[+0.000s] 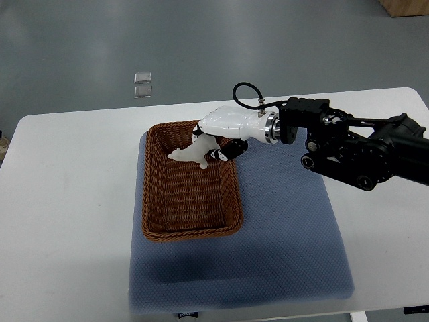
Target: Place white bear in brown basket with right hand
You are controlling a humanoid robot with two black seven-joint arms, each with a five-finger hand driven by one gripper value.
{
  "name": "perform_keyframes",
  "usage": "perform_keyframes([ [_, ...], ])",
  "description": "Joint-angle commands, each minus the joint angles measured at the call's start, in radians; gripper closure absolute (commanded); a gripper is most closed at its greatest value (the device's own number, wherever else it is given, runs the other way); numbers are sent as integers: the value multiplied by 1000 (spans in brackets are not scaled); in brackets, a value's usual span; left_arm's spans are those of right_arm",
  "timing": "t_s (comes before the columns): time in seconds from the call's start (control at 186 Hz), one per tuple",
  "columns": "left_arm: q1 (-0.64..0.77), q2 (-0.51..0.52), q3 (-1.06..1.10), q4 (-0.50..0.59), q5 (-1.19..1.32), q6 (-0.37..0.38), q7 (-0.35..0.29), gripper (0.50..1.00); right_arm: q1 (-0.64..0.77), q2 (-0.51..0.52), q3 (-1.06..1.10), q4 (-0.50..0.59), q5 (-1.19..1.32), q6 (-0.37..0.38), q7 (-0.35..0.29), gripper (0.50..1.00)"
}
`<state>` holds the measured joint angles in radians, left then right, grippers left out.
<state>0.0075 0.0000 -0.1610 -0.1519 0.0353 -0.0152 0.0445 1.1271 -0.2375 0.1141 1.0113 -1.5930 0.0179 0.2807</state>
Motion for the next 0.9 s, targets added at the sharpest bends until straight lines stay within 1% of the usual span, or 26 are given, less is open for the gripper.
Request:
perform_keyframes([
  [0.0, 0, 0, 0, 0, 0, 0, 0, 500, 5, 23, -33, 0, -7, 16, -2, 1000],
  [0.129, 0, 0, 1, 0, 0, 0, 0, 500, 5, 26, -53, -7, -19, 22, -2, 1000],
  [0.166, 0, 0, 0, 0, 0, 0, 0, 500, 3, 29, -54, -10, -19, 22, -2, 961],
  [0.193, 0, 0, 0, 0, 0, 0, 1, 500, 3, 30, -54, -11, -19, 22, -2, 951],
  [0.236, 0, 0, 1, 0, 0, 0, 0, 500, 3, 30, -56, -16, -19, 22, -2, 906],
  [0.247, 0, 0, 0, 0, 0, 0, 0, 500, 3, 30, -56, -16, -19, 22, -2, 891],
  [0.252, 0, 0, 0, 0, 0, 0, 0, 500, 3, 30, -56, -17, -19, 22, -2, 875],
  [0.257, 0, 0, 0, 0, 0, 0, 0, 500, 3, 30, -56, -17, -19, 22, -2, 875],
  [0.263, 0, 0, 0, 0, 0, 0, 0, 500, 3, 30, -56, -17, -19, 22, -2, 853],
  [0.268, 0, 0, 0, 0, 0, 0, 0, 500, 3, 30, -56, -17, -19, 22, -2, 852],
  [0.273, 0, 0, 0, 0, 0, 0, 0, 500, 3, 30, -56, -17, -19, 22, -2, 826],
  [0.279, 0, 0, 0, 0, 0, 0, 0, 500, 3, 30, -56, -17, -19, 22, -2, 826],
  [0.284, 0, 0, 0, 0, 0, 0, 0, 500, 2, 30, -56, -17, -19, 22, -2, 796],
  [0.29, 0, 0, 0, 0, 0, 0, 0, 500, 2, 30, -56, -17, -19, 22, -2, 795],
  [0.295, 0, 0, 0, 0, 0, 0, 0, 500, 2, 30, -56, -17, -19, 22, -2, 767],
  [0.3, 0, 0, 0, 0, 0, 0, 0, 500, 2, 30, -56, -17, -19, 22, -2, 767],
  [0.306, 0, 0, 0, 0, 0, 0, 0, 500, 2, 30, -56, -17, -19, 22, -2, 738],
  [0.311, 0, 0, 0, 0, 0, 0, 0, 500, 2, 30, -56, -17, -19, 22, -2, 738],
  [0.316, 0, 0, 0, 0, 0, 0, 0, 500, 2, 30, -56, -17, -19, 22, -2, 718],
  [0.338, 0, 0, 0, 0, 0, 0, 0, 500, 2, 30, -56, -19, -19, 22, -3, 695],
  [0.37, 0, 0, 0, 0, 0, 0, 0, 500, 2, 30, -56, -19, -19, 22, -3, 687],
  [0.429, 0, 0, 1, 0, 0, 0, 0, 500, 2, 29, -59, -19, -21, 22, -3, 644],
  [0.509, 0, 0, 0, 0, 0, 0, 0, 500, 2, 29, -56, -20, -21, 20, -3, 632],
  [0.558, 0, 0, 0, 0, 0, 0, 0, 500, 2, 26, -53, -25, -19, 17, -5, 607],
  [0.745, 0, 0, 0, 0, 0, 0, 0, 500, 0, 4, -19, -53, -5, -3, -6, 607],
  [0.895, 0, 0, 0, 0, 0, 0, 0, 500, -10, 1, 113, -83, 2, -3, -12, 607],
])
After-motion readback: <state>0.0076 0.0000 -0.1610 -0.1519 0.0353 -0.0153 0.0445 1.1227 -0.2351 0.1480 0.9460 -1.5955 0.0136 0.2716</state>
